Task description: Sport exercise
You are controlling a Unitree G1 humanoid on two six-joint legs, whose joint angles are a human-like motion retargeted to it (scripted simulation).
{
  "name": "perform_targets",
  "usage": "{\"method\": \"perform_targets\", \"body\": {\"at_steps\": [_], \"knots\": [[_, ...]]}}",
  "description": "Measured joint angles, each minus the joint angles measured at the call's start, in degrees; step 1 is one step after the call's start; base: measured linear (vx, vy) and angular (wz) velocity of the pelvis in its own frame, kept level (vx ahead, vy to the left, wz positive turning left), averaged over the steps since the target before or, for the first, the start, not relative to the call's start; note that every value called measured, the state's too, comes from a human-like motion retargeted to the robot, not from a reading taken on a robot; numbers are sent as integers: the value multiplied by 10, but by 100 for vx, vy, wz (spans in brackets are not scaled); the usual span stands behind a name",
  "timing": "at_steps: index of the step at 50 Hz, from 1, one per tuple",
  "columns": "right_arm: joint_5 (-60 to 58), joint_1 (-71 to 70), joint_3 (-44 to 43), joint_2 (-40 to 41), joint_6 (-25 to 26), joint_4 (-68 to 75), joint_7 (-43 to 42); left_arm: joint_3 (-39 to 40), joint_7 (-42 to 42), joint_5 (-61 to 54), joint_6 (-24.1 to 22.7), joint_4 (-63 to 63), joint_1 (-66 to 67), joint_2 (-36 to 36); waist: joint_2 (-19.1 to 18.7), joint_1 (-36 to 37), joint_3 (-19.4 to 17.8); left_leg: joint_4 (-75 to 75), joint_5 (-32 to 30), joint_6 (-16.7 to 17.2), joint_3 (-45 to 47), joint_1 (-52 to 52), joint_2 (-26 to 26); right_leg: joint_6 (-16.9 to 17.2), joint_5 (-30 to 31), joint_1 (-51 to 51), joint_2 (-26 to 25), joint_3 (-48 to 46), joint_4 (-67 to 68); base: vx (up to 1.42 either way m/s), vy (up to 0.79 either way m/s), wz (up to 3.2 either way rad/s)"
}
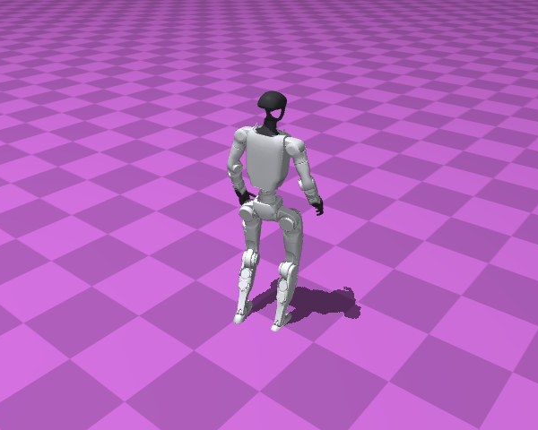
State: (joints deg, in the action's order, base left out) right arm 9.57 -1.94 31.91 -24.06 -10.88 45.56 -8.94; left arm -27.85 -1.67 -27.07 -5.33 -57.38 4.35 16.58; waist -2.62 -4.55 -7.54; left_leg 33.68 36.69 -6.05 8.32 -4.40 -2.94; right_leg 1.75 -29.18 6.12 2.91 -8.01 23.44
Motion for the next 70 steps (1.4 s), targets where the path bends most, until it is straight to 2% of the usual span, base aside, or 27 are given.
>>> {"method": "perform_targets", "body": {"at_steps": [22,35,38,42,47,55,70], "knots": [[20,-17,-13,11,-8,-8,11,-4,12,14,-22,13,-9,13,-1,-19,-4,-8,-16,1,5,15,-12,-5,9,-28,-14,13,2,0,-1,-1],[-7,-23,-9,8,-29,-46,8,10,23,72,-38,20,-18,32,6,-24,-16,66,-12,1,2,63,-29,-15,-12,-64,-30,30,37,-2,-3,-9],[-17,-18,-7,-1,-37,-53,6,14,26,86,-42,24,-20,35,5,-23,-22,108,-26,5,-7,86,-41,-19,-13,-70,-40,36,42,-3,-6,-25],[-30,-12,-6,-14,-44,-60,2,19,28,104,-47,28,-20,35,-7,-14,-29,174,-80,34,-63,140,-52,-24,-4,-77,-69,51,38,-3,-5,-49],[-43,-4,-6,-23,-48,-55,-3,17,28,118,-52,30,-11,23,-26,0,-33,214,-17,46,-157,199,-17,-25,5,-85,-103,78,38,0,0,-62],[-46,12,-26,-35,-42,-11,-13,-5,29,138,-56,34,-31,0,-36,-8,-24,188,-13,47,-201,228,13,-17,13,-90,-109,112,31,4,7,-38],[-13,65,-95,-58,-38,-12,-45,-63,73,160,-85,146,-70,25,-38,-87,-8,161,4,19,-138,219,49,10,-22,-143,-69,175,126,3,15,-28]]}}
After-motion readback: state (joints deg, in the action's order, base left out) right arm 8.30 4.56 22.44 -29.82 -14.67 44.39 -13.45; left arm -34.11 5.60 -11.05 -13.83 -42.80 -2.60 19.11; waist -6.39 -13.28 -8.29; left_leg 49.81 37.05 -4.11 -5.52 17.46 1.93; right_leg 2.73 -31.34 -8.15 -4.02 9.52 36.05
